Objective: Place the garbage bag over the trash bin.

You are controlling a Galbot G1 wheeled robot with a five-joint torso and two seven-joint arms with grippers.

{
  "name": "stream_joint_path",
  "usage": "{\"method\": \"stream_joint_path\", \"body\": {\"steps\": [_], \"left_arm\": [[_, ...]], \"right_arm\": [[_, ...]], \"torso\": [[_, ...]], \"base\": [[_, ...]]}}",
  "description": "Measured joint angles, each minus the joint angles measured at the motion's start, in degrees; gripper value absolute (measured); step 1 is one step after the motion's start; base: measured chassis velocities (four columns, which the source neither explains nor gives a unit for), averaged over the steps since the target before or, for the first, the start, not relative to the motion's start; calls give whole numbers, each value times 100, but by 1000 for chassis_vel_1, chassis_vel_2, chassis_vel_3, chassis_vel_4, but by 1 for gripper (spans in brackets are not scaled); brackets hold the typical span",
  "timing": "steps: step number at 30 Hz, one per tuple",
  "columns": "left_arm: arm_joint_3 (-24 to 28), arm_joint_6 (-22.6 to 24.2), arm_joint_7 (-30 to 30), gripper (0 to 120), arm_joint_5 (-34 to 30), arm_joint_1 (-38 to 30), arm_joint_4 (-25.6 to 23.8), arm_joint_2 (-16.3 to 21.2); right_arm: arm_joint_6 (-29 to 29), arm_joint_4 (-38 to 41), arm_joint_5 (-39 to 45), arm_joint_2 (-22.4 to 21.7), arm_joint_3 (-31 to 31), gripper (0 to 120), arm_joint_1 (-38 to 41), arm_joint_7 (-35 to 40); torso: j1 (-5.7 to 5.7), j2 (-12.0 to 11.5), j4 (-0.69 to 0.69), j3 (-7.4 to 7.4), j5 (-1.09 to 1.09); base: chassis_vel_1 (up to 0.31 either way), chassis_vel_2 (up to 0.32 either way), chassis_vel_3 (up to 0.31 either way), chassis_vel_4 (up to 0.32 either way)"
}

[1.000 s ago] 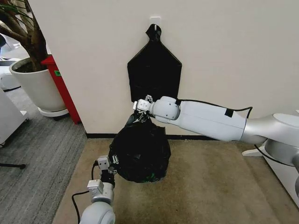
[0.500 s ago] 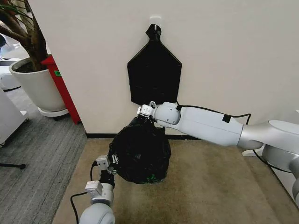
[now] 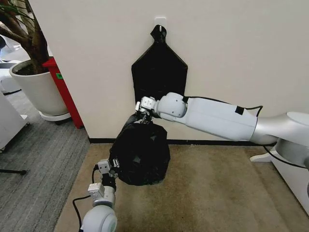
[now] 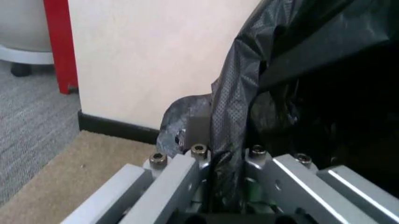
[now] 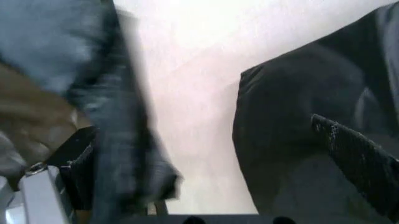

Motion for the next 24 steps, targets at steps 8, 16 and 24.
{"method": "stream_joint_path", "body": {"steps": [8,16,24], "left_arm": [[-6,-10,-26,1,-15,-75,140,-16],[-82,-38,-53,1,-71,-138,282,-29],[-90,-59,-55,1,-87,-156,374,-36]], "right_arm": [[0,87,68,-83,-213,100,152,-142],[-1,244,613,-115,-459,100,428,-87],[-4,371,781,-163,-320,100,437,-12]], "torso": [[0,0,-2,0,2],[0,0,-1,0,1],[0,0,-1,0,1]], "base": [[0,0,0,0],[0,0,0,0],[0,0,0,0]]}}
